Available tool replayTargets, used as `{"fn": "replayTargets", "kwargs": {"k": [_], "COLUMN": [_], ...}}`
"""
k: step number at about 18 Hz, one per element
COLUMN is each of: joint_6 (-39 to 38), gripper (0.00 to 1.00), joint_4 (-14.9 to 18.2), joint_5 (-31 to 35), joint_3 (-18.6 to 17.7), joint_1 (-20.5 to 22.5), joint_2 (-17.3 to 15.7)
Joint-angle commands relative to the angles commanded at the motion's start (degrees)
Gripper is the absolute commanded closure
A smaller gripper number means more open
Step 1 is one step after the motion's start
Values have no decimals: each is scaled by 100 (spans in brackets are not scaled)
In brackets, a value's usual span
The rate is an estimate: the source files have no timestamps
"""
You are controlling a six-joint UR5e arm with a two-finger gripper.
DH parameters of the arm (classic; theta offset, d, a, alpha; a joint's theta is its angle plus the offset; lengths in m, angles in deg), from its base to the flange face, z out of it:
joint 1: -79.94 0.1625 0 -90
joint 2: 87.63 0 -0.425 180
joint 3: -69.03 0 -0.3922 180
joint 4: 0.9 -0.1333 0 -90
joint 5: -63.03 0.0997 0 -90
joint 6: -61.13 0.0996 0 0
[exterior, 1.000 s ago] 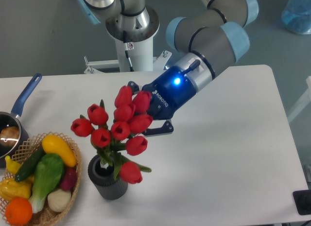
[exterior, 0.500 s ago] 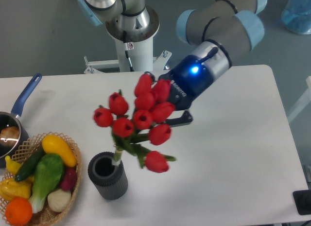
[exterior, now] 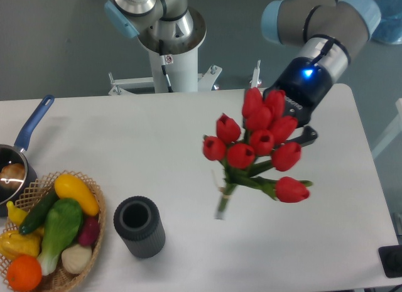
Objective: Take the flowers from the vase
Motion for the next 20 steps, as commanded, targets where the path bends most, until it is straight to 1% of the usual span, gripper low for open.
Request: {"fn": "replayTargets", "kwargs": {"k": [2,3,5,7,8,9,11,12,13,14,15,20], "joint_6": [388,599,802,899,995,1048,1372,1531,1585,1585,1550,1287], "gripper": [100,100,100,97,96,96,96,96,95,95,95,95], "joint_4": [9,18,35,35,70,236,893,1218,1474,1607,1678,1732], "joint_5": [871,1240,1717,2051,2470,3110,4472,5027,5450,5715,5822,5832], "joint_3": [-220,-247,-247,-238,-238,-212,-81,-28,-1,8,16,34], "joint_1": [-18,-18,-44,-53,-62,-183,-665,-825,-870,-922,-975,-1011], "joint_2": [-141,-159,-150,-106,-123,-141,-132,-141,-141,-141,-150,-167]}}
